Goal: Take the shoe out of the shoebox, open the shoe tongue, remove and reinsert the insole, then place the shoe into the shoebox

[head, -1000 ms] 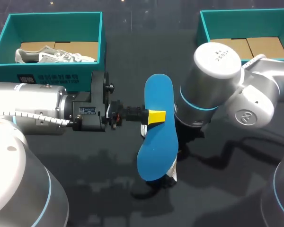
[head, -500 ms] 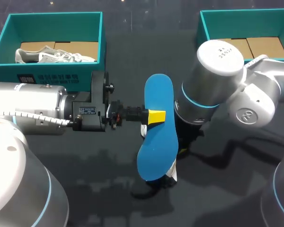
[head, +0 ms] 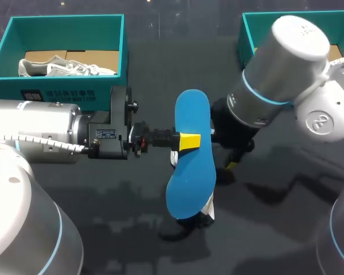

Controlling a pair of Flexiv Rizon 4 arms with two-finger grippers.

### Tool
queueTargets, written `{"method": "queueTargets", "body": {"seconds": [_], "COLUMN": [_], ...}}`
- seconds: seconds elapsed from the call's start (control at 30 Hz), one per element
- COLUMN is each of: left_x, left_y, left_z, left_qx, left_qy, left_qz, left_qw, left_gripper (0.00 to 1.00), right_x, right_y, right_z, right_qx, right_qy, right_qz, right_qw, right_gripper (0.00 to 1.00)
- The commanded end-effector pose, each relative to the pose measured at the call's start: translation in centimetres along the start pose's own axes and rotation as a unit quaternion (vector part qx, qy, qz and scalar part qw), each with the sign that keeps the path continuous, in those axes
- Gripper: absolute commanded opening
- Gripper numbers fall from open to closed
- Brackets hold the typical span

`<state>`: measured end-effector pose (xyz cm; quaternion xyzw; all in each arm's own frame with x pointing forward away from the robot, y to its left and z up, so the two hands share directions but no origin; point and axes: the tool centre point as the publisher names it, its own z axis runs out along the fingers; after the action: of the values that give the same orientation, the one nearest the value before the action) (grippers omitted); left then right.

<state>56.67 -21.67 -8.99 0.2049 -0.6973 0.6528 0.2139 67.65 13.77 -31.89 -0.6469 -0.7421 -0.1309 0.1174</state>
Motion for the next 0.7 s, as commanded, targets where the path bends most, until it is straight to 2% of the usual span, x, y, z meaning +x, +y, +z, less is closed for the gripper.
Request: {"method": "queueTargets", "body": {"seconds": [0.03,0.33,0.4,0.57,0.63,0.67,0.7], "left_x": [0.1,0.1,0.1,0.1,0.1,0.1,0.1], "left_y": [0.2,0.2,0.2,0.2,0.2,0.2,0.2], "left_z": [0.1,0.1,0.1,0.1,0.1,0.1,0.1], "left_qx": [0.002,0.002,0.002,0.002,0.002,0.002,0.002], "left_qy": [-0.001,-0.001,-0.001,-0.001,-0.001,-0.001,-0.001], "left_qz": [0.0,0.0,0.0,0.0,0.0,0.0,0.0], "left_qw": [1.0,1.0,1.0,1.0,1.0,1.0,1.0], "left_gripper": [0.0,0.0,0.0,0.0,0.0,0.0,0.0], "right_x": [-2.3,-2.3,-2.2,-2.0,-1.9,-1.8,-1.5], "right_y": [-0.9,-0.9,-1.0,-0.9,-1.0,-1.0,-1.2], "right_z": [-1.4,-1.4,-2.6,-6.0,-7.1,-7.5,-7.9], "right_qx": [-0.006,-0.006,-0.011,0.01,0.017,0.012,-0.001], "right_qy": [0.042,0.042,0.062,0.087,0.124,0.148,0.148], "right_qz": [0.0,0.0,0.005,0.004,0.019,0.009,0.0], "right_qw": [0.999,0.999,0.998,0.996,0.992,0.989,0.989], "right_gripper": [1.0,1.0,1.0,1.0,1.0,1.0,1.0]}}
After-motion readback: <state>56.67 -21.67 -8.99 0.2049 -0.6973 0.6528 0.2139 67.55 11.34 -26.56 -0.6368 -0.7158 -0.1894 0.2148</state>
